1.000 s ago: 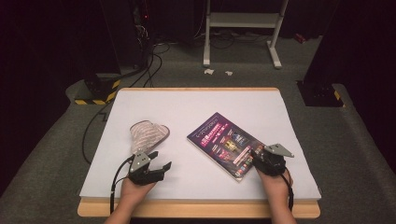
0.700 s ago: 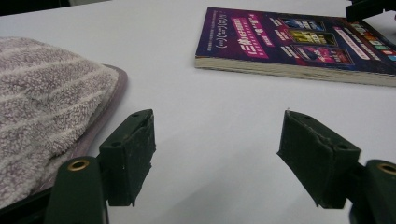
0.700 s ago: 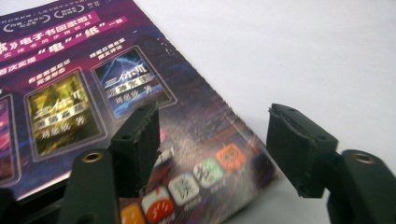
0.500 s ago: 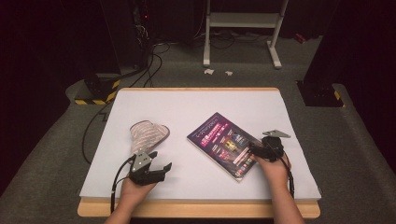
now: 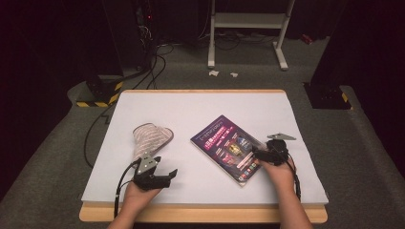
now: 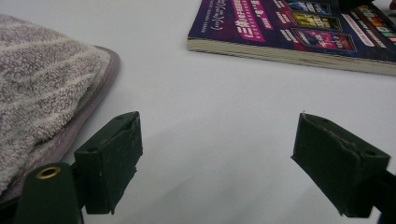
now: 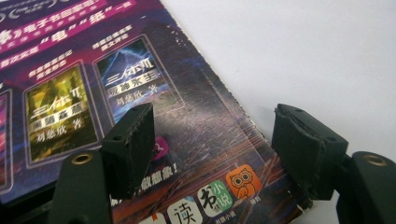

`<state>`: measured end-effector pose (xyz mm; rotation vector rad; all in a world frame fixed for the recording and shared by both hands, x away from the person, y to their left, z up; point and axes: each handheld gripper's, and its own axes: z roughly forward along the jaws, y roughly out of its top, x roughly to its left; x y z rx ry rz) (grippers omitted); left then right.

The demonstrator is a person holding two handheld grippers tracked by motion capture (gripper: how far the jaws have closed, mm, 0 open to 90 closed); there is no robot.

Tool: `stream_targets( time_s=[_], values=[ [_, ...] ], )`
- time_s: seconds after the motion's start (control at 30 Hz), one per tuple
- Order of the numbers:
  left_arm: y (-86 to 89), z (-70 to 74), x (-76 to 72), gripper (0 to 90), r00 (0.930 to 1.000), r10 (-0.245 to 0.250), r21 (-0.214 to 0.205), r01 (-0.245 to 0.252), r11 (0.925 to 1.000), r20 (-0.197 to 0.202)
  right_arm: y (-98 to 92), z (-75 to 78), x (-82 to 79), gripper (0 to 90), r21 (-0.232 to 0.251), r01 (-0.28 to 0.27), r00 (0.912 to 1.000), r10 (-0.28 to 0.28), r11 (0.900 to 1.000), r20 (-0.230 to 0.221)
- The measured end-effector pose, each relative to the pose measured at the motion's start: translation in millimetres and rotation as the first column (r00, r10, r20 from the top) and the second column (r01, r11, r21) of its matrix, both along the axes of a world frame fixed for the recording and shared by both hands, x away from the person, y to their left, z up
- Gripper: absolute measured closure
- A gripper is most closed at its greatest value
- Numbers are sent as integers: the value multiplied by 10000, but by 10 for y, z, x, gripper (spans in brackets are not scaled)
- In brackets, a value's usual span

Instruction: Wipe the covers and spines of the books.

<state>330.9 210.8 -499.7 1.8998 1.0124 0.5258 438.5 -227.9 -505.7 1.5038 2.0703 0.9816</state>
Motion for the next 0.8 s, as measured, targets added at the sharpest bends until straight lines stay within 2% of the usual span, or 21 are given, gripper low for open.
stream_targets(
  time_s=[0.4, 0.63, 0.73, 0.8],
  values=[
    [-33, 23, -7, 176, 9994, -169, -169, 164, 9997, -293, 136, 2, -328, 370, -29, -638, 9979, 638, 9980, 58],
    [-86, 38, -24, 205, 9986, -354, -255, 344, 9991, -393, 272, 1, -535, 401, -57, -1132, 9935, 1132, 9936, 96],
    [-132, 33, -24, 210, 9987, -330, -48, 328, 9994, -390, 341, 0, -615, 408, -45, -1298, 9915, 1299, 9915, 104],
    [-152, 29, -20, 210, 9982, -398, -160, 391, 9991, -456, 394, 0, -662, 413, 15, -1460, 9893, 1460, 9893, 54]
  ],
)
